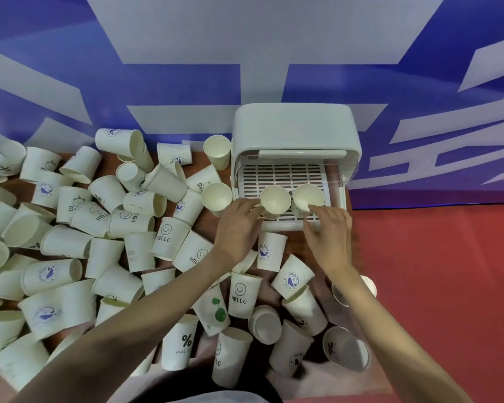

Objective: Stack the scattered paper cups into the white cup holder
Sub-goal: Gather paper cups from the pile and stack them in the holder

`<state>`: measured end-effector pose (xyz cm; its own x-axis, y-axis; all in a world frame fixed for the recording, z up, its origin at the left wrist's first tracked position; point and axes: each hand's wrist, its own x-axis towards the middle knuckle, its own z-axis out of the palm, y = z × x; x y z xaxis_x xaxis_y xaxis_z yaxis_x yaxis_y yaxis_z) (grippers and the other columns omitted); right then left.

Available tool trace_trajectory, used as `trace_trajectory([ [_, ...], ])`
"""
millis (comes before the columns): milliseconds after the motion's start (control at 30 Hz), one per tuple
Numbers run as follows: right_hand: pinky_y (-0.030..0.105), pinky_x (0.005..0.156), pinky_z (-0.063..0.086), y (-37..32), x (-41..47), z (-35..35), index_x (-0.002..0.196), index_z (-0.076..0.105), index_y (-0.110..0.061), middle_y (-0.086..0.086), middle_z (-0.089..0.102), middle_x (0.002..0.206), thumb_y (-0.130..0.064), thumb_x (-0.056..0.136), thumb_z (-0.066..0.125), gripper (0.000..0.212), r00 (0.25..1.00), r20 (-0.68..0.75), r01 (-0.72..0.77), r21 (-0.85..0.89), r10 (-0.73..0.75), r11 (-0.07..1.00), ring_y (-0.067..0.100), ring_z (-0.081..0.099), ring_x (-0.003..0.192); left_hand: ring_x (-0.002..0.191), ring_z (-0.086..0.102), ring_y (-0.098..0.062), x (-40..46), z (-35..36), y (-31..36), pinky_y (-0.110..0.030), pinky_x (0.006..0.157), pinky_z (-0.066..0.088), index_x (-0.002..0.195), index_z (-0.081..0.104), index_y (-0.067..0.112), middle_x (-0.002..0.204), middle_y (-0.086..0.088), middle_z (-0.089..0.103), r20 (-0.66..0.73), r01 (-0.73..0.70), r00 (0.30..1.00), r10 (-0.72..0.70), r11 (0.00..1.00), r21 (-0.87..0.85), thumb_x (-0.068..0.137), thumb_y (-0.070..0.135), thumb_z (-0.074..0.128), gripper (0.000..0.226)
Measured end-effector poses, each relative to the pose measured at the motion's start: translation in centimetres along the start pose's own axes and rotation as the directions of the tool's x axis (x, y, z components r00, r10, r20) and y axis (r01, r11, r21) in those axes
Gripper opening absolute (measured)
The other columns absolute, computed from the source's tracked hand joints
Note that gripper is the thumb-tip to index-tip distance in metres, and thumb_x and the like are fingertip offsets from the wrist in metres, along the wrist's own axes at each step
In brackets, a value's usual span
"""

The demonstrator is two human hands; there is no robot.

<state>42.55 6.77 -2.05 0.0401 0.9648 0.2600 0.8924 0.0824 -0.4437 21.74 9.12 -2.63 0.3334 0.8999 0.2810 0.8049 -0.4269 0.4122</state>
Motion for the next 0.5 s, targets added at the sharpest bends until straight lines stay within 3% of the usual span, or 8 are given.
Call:
trace_trajectory([
  [133,0.038,0.1,0.034,-0.5,-3.1,-0.7,0.116,0.063,-0.009,0.007,0.068,0.102,-0.011,0.081,0.07,0.036,0.99,0.126,-0.062,0.037,0.057,0.997,0.027,0.059,0.1,0.093,0.059,-0.028,-2.2,0.1,0.2,-0.037,0.078,0.051,0.098,0.069,0.007,0.104,-0.007,0.068,0.007,-0.081,0.997,0.081,0.996,-0.022,0.088,0.018,0.051,0.024],
  [200,0.039,0.095,0.037,-0.3,-4.4,-0.6,0.117,0.062,-0.01,0.007,0.068,0.104,-0.014,0.082,0.069,0.036,0.969,0.23,-0.104,0.033,0.094,0.994,0.028,0.06,0.1,0.09,0.06,-0.028,-2.7,0.5,0.4,-0.037,0.075,0.053,0.098,0.07,0.006,0.103,-0.008,0.069,0.07,-0.127,0.989,0.128,0.992,-0.007,0.081,0.012,0.065,0.019],
  [267,0.038,0.091,0.038,-0.1,-5.6,-0.5,0.119,0.06,-0.011,0.008,0.067,0.105,-0.019,0.083,0.068,0.037,0.935,0.323,-0.158,0.005,0.148,0.987,0.029,0.061,0.098,0.088,0.061,-0.029,-2.8,1.0,0.6,-0.037,0.074,0.055,0.101,0.069,0.004,0.104,-0.009,0.07,0.165,-0.164,0.973,0.159,0.986,0.015,0.069,0.008,0.079,0.033],
  [500,0.042,0.096,0.041,-0.7,-7.5,0.2,0.12,0.058,-0.01,0.01,0.067,0.113,-0.017,0.087,0.061,0.034,0.818,0.453,-0.381,-0.037,0.355,0.924,0.032,0.059,0.11,0.085,0.06,-0.031,-2.2,1.7,1.8,-0.036,0.069,0.053,0.102,0.067,0.003,0.099,-0.012,0.069,0.325,-0.163,0.937,0.129,0.983,0.079,0.06,0.007,0.083,0.046],
])
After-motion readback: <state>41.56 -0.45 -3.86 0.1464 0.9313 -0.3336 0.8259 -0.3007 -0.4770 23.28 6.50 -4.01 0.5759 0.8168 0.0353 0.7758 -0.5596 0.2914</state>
